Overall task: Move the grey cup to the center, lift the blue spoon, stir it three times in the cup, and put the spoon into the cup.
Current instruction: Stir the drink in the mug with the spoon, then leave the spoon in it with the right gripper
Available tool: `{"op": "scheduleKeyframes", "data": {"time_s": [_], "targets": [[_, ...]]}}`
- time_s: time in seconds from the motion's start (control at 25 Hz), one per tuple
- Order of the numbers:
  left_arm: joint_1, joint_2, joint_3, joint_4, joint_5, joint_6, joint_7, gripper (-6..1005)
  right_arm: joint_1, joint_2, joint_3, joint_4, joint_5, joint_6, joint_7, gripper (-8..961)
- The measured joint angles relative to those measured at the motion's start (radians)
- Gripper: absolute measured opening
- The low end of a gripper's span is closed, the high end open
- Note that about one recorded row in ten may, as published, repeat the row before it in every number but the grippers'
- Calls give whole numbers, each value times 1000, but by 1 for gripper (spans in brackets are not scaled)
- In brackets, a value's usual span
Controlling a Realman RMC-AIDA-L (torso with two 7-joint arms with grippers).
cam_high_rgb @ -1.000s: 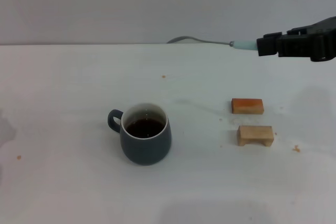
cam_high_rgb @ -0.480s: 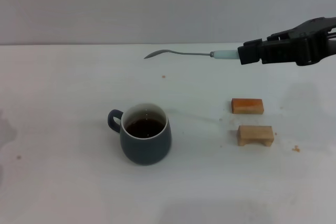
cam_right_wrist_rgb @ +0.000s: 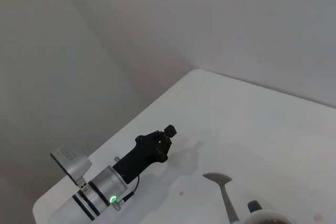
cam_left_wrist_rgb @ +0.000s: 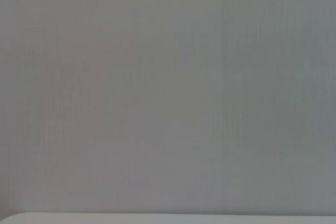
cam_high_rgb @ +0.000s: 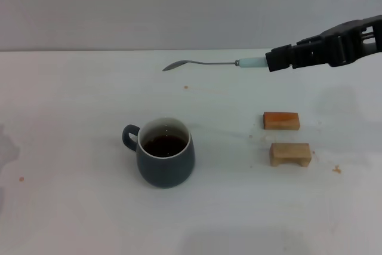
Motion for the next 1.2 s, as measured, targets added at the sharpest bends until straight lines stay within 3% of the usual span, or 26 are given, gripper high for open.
{"op": "scheduleKeyframes", "data": {"time_s": [0.52, 0.6, 1.2], "targets": [[-3, -2, -2, 0, -4, -1, 3, 1, 82, -20, -30, -85, -80, 21, 8, 158], [-4, -4, -37, 0, -4, -1, 4, 1, 85, -21, -39, -85, -86, 21, 8, 158], [5, -8, -43, -11, -6, 8, 6, 0, 120, -6, -79, -146, -204, 22, -16, 158]]}}
